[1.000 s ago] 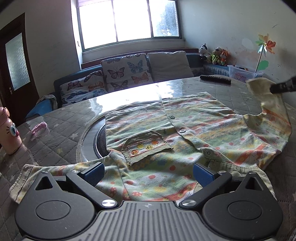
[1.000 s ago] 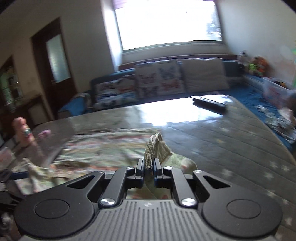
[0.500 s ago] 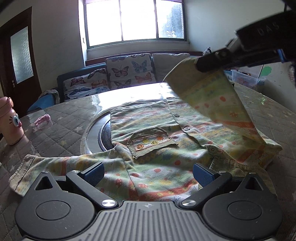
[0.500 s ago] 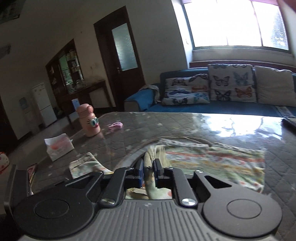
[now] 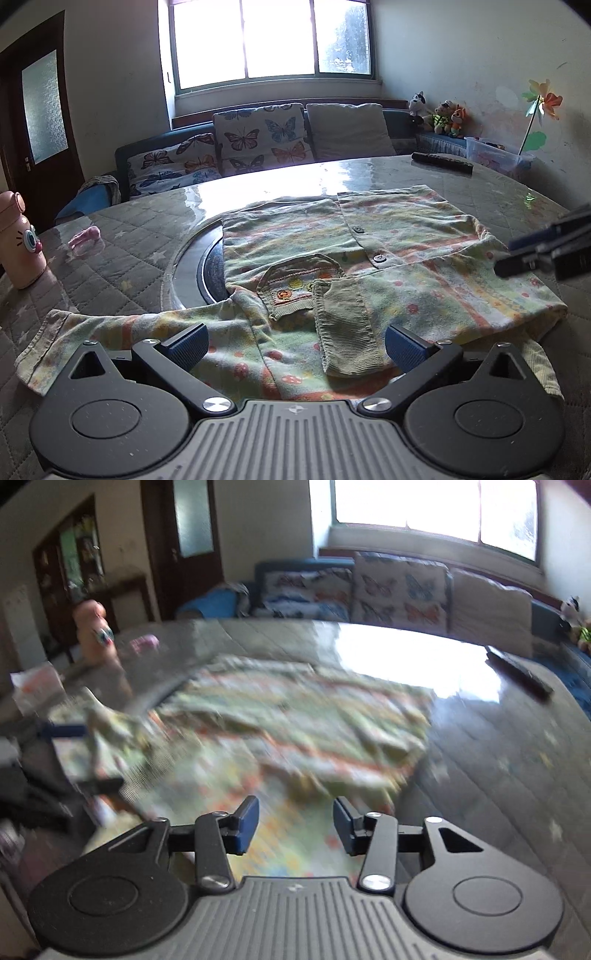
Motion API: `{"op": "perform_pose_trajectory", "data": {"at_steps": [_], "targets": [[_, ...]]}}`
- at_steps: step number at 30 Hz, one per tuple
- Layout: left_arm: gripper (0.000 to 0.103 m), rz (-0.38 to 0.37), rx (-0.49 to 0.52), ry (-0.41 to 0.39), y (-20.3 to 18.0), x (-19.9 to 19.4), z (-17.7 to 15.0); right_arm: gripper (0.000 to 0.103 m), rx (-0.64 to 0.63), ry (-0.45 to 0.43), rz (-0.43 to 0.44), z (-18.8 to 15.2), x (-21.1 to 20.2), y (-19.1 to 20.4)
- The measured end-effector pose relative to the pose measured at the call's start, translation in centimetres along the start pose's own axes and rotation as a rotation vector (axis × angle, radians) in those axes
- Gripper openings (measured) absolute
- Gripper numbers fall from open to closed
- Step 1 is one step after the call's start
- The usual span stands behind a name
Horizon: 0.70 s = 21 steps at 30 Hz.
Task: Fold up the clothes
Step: 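Fold the held sleeve across the shirt front and open the right gripper, then move the left gripper to the remaining sleeve cuff and close on it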
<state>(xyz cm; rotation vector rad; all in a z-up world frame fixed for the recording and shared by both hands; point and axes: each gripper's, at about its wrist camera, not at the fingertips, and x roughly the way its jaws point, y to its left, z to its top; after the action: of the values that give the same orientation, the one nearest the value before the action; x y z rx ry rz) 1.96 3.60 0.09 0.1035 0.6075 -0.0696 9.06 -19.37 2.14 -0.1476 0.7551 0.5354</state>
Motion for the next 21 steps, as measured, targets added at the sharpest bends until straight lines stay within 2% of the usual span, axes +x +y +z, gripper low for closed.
{"op": "perform_pose_trajectory", "data": {"at_steps": [3, 6, 8, 13, 18, 21], "targets": [[0.103, 0.003, 0.006, 0.006, -0.2, 0.5, 0.3, 0.05, 0.016, 0.028, -0.012, -2.0, 0.8, -1.1], [0.103, 0.007, 0.01, 0.012, -0.4, 0.9, 0.6, 0.055, -0.013, 0.027, -0.017, -2.5, 0.7, -0.9], [0.103, 0.01, 0.014, 0.013, -0.5, 1.0, 0.8, 0.06, -0.022, 0.013, -0.012, -1.8, 0.4, -0.8], [0.103, 0.041, 0.021, 0.033, -0.8, 2.4, 1.5, 0.063, -0.024, -0.018, -0.024, 0.4, 1.8, -1.2], [0.103, 0.073, 0.055, 0.065, -1.3, 4.0, 1.5, 0.067, -0.024, 0.021, -0.04, 0.3, 4.1, -1.5], [0.103, 0.072, 0.065, 0.075, -1.3, 4.4, 1.2, 0.073, -0.061, 0.016, -0.044, 0.2, 3.8, -0.9]]}}
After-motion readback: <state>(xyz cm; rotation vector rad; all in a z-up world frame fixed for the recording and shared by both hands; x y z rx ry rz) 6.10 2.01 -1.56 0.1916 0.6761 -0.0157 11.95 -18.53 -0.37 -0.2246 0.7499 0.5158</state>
